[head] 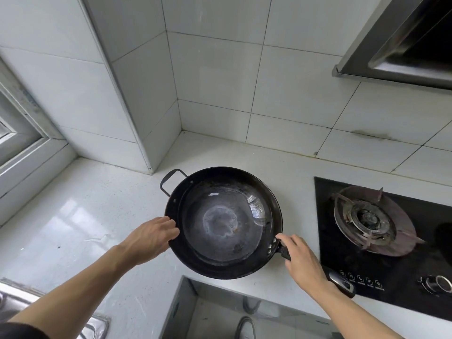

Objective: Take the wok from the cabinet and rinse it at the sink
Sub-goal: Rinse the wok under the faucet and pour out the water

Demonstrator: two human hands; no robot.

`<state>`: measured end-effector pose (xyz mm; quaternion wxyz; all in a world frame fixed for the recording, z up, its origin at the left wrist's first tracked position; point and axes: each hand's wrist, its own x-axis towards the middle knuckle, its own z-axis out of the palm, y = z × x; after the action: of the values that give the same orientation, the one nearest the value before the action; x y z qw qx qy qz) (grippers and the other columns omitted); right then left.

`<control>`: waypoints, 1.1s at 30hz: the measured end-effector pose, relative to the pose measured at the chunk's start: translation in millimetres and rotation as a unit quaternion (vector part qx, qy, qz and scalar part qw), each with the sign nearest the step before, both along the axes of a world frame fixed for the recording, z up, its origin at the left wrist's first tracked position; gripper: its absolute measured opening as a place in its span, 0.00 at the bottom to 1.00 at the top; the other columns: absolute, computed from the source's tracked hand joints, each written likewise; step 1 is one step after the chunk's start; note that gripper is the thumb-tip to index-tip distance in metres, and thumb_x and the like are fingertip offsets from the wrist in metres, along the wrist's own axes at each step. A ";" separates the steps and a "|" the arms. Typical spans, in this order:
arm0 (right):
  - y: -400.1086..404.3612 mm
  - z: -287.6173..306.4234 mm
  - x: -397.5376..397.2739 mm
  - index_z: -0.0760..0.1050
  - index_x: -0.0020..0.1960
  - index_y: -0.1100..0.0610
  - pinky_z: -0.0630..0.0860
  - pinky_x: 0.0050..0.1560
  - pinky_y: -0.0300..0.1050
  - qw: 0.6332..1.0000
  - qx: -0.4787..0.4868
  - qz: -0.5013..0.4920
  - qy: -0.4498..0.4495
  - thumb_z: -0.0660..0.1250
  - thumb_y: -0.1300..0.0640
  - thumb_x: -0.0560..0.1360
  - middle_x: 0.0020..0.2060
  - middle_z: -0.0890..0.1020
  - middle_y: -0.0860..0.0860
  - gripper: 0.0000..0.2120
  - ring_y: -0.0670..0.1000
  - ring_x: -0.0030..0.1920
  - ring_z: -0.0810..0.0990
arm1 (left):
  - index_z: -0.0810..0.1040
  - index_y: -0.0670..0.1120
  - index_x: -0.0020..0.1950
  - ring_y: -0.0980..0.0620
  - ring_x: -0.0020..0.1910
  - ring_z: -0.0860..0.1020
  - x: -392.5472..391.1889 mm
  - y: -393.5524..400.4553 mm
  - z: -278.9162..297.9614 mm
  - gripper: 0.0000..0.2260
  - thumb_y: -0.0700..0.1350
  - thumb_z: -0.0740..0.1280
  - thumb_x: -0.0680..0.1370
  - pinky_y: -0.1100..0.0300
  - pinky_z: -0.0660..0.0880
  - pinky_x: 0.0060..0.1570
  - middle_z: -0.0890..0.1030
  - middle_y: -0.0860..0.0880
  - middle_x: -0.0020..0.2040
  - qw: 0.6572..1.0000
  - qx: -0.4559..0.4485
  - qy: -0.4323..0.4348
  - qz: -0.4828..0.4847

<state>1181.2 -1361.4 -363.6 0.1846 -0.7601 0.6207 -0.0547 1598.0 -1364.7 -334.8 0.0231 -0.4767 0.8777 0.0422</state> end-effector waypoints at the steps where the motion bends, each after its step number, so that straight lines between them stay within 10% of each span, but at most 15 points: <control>1: 0.1 0.5 0.3 0.65 0.68 0.45 0.76 0.52 0.44 1.000 0.000 0.000 -0.002 0.70 0.69 0.69 0.53 0.72 0.47 0.34 0.50 0.53 0.74 | 0.72 0.52 0.41 0.57 0.35 0.70 -0.9 3.2 -3.6 0.14 0.44 0.78 0.69 0.64 0.74 0.34 0.72 0.57 0.37 1.000 -0.005 0.004 -0.009; 20: 3.9 30.6 10.8 0.71 0.67 0.55 0.77 0.46 0.51 0.982 -0.086 0.154 0.071 0.66 0.71 0.70 0.50 0.77 0.53 0.27 0.56 0.52 0.74 | 0.69 0.49 0.48 0.52 0.40 0.72 24.5 78.5 0.4 0.06 0.49 0.57 0.82 0.61 0.75 0.35 0.73 0.53 0.44 0.991 -0.119 0.055 -0.026; 33: -37.2 29.9 73.9 0.76 0.61 0.58 0.80 0.41 0.55 0.918 -0.152 0.365 -0.008 0.70 0.78 0.61 0.45 0.80 0.54 0.31 0.60 0.46 0.77 | 0.74 0.45 0.48 0.47 0.41 0.73 -5.2 238.3 38.8 0.09 0.46 0.57 0.83 0.55 0.75 0.40 0.74 0.47 0.45 0.968 -0.145 -0.013 0.203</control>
<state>1255.2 -1398.7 -333.7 0.0791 -0.9524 0.2824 -0.0831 1592.8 -1126.4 -296.0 -0.0439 -0.6434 0.7592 -0.0882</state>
